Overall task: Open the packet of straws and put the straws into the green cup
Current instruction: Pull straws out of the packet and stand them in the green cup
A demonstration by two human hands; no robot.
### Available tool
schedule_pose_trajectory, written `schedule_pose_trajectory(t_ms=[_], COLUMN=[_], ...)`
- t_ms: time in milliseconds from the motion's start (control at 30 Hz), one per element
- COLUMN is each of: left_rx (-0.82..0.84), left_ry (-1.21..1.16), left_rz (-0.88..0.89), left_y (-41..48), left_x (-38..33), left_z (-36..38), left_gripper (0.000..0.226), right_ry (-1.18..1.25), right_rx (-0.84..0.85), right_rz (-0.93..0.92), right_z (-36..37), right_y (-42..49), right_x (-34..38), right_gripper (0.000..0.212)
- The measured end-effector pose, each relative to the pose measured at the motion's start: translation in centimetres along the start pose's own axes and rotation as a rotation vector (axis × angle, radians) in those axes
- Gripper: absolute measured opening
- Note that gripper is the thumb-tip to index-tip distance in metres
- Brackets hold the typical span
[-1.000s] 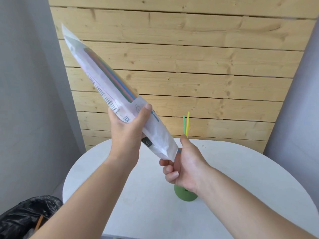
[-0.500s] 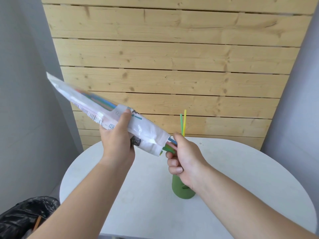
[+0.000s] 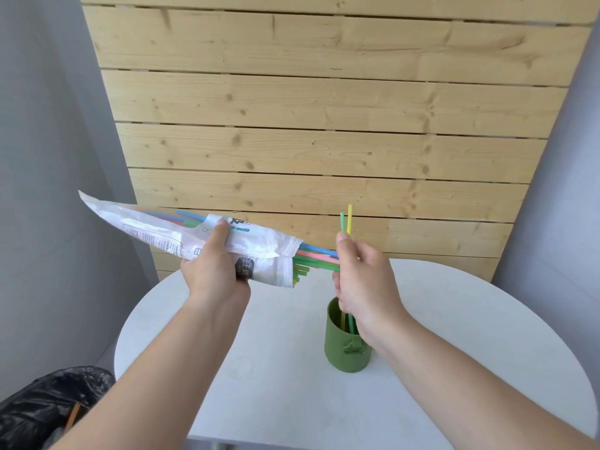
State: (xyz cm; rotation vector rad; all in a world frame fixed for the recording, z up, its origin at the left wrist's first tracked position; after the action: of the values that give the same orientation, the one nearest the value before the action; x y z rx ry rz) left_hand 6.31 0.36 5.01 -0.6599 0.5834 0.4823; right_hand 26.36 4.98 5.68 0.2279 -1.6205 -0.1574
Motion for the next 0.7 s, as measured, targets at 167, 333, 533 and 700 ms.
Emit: schedule_pose_trajectory(t_ms=[167,333,533,700], left_rx=[0.003,-0.013,-0.008,-0.009], left_ry=[0.004,-0.046,-0.031,-0.03], left_rz=[-0.015,0.003,-0.024,-0.034], left_y=[0.1,0.5,0.7,0.9], left_x=[0.7,-0.1,0.9,0.6], left_z=[0.0,-0.4,-0.1,-0.3], left_gripper=[0.05,0.05,0.052,0.047], right_ry=[-0.062,0.131,0.188,0.2], right_rx=[0.073,-0.014,-0.028,-0.045], right_rz=[-0.087,-0.078,-0.052,-0.098], right_z=[0.5,-0.7,-0.5,-1.4], right_y=[-0.6,0.4,-0.4,0.4], right_x=[0.6,0.1,0.0,0.4], right_gripper=[0.032,0.031,0.024,0.025])
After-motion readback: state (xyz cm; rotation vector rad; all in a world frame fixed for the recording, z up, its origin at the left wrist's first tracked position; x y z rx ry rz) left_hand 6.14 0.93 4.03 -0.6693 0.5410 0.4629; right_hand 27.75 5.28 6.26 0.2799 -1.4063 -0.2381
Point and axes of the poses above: each hand's wrist, its own y-axis towards the middle knuckle, its own z-axis out of the palm, x = y × z, the point moved 5 cm from there along y, towards the middle knuckle, and after that the axes turned 10 degrees about -z, right-handed, at the moved point
